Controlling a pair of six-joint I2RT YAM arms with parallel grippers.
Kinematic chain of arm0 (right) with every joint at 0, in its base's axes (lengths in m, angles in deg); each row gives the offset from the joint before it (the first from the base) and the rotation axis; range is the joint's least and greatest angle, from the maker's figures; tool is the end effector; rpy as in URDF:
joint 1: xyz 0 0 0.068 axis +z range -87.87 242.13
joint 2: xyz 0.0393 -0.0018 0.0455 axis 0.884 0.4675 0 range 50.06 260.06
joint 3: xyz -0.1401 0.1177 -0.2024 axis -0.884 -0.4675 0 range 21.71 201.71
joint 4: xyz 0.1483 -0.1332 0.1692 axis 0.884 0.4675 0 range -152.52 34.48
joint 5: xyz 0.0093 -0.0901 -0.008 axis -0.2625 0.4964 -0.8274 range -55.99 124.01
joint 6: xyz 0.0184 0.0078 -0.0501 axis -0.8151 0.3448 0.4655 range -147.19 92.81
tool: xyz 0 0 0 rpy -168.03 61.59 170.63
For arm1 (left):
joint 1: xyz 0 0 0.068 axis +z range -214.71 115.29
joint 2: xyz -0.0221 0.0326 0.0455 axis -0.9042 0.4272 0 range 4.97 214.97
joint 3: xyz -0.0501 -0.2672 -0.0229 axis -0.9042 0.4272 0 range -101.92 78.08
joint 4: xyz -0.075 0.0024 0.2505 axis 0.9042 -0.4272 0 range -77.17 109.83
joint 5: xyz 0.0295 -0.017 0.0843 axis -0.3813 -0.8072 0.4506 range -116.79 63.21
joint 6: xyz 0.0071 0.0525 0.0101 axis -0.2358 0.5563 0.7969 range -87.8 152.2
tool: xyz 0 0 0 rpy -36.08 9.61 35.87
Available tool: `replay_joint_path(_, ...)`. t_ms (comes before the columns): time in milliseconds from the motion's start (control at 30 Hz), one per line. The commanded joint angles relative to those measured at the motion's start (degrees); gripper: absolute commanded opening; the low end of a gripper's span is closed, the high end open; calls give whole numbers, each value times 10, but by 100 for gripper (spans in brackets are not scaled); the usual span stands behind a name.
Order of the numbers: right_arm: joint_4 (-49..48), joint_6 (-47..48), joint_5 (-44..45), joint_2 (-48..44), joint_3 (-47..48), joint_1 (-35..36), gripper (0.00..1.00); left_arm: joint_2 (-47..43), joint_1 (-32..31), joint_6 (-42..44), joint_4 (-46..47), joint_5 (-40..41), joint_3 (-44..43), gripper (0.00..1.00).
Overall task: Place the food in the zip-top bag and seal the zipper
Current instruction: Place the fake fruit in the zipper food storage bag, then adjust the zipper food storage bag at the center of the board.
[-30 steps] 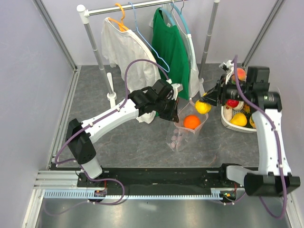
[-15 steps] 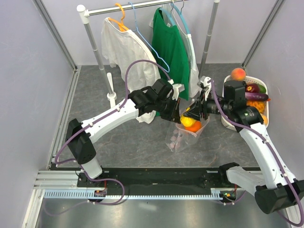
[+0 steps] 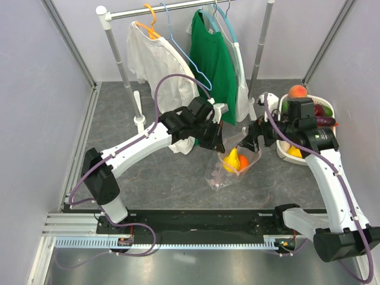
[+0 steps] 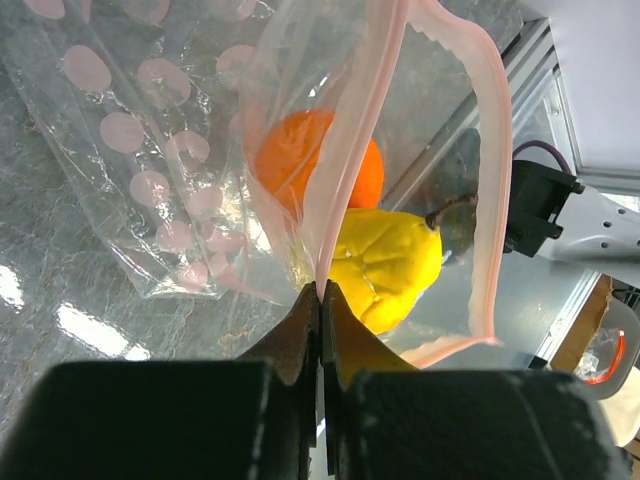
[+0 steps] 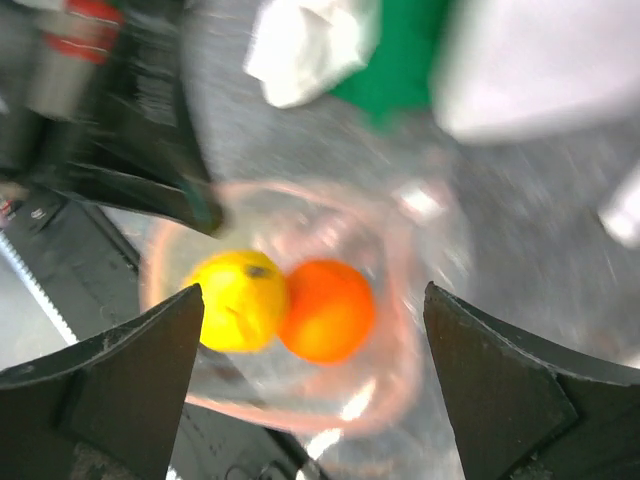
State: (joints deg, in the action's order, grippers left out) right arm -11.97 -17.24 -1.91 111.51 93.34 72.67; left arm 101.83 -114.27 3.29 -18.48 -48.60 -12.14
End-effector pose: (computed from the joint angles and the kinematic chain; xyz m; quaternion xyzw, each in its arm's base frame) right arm 0.1955 0.0576 0.3813 -0.2810 0.8266 0.2820 0.3979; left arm 0.2348 -0.2960 0.3312 0.2339 0.8794 -0.3732 0.1808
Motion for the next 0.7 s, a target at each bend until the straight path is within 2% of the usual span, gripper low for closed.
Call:
replay_joint_path(0, 93, 13, 4, 9, -2, -72, 93, -29, 3, -8, 24, -14, 8, 3)
replay_joint_path(67, 122, 26, 3, 24, -4, -85, 85, -33, 5, -8, 25, -14, 12, 3)
replay_joint_path(267, 159, 74, -34, 43, 12, -86, 75, -33, 8, -12, 27, -14, 10, 3)
replay_joint_path(367, 167, 94, -36, 57, 15, -86, 66, -35, 9, -11, 26, -11, 7, 2)
replay_joint_path(533, 170, 113, -36, 82, 7, -81, 61, -40, 9, -9, 27, -11, -1, 2)
replay_joint_path(667, 149, 105, -33, 98, -12, -69, 52, -40, 9, -9, 25, -14, -8, 2)
